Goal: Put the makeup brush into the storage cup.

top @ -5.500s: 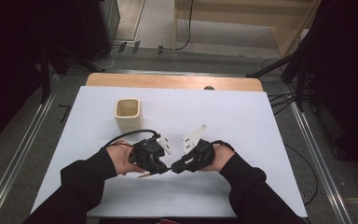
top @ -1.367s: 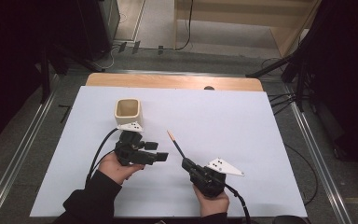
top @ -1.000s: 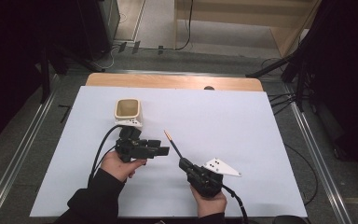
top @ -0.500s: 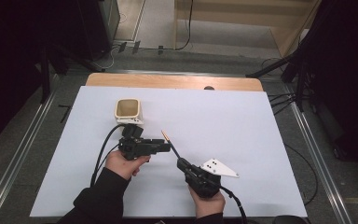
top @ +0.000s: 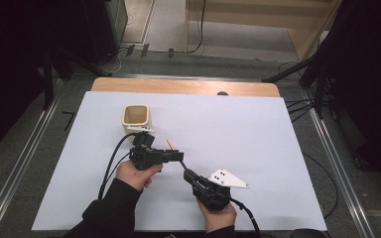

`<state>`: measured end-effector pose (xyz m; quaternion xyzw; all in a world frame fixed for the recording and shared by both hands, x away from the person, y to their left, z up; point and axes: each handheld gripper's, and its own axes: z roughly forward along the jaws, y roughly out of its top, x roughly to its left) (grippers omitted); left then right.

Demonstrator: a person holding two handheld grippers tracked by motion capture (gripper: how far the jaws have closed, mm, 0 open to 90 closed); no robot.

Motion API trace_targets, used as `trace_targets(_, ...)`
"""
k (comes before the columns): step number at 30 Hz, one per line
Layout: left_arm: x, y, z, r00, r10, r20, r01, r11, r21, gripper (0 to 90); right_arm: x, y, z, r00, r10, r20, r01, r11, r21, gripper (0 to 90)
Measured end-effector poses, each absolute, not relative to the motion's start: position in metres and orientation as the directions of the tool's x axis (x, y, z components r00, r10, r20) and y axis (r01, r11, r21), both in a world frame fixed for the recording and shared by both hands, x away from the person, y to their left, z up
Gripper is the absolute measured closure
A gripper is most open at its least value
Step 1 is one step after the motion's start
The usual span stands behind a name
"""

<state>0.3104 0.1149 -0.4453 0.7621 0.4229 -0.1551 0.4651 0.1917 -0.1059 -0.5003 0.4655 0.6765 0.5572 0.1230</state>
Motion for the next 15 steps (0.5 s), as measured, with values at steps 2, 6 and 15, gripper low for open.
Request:
trace_targets(2, 0.3105, 0.1151, -0.4456, 0.59, 0.501, -0.634, 0.792, -0.204, 0.576, 65.3, 0.1916, -0.1057, -0.5003, -0.536, 0.766, 0.355, 0.497, -0.054, 0.866, 85.5)
trace_targets(6, 0.3115, 0.1168, -0.448, 0.578, 0.498, -0.646, 0.801, -0.196, 0.566, 68.0, 0.1926, -0.1043, -0.5019, -0.54, 0.763, 0.355, 0.505, -0.043, 0.862, 85.5)
trace_targets(15, 0.3109, 0.1179, -0.4475, 0.566, 0.474, -0.675, 0.813, -0.186, 0.551, 74.2, 0.1934, -0.1025, -0.5038, -0.548, 0.759, 0.352, 0.513, -0.028, 0.858, 85.5)
